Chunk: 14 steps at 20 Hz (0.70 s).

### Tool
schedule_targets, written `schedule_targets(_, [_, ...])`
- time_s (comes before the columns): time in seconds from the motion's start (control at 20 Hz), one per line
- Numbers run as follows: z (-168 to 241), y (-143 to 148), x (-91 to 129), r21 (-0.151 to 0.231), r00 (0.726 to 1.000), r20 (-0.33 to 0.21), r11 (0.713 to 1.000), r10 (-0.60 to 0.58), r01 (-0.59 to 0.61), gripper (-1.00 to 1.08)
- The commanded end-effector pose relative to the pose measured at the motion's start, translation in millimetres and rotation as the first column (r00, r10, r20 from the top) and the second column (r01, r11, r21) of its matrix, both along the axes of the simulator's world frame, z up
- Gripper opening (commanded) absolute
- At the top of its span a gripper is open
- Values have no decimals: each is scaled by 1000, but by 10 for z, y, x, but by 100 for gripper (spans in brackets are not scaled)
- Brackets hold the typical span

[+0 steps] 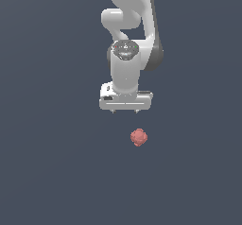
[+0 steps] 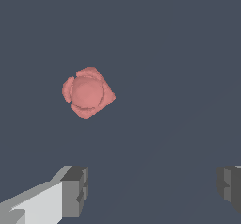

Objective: Pick up the object and move it to a goal position.

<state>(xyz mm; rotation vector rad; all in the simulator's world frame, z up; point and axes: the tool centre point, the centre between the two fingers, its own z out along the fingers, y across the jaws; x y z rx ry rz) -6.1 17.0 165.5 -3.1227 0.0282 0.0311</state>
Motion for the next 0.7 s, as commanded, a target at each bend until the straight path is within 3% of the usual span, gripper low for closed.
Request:
schedule_targets(0.0, [0, 0, 0, 0, 1000, 0, 1000, 0, 0, 100])
schedule_targets(0.65, [-173, 10, -84, -1, 999, -32, 999, -42, 42, 100])
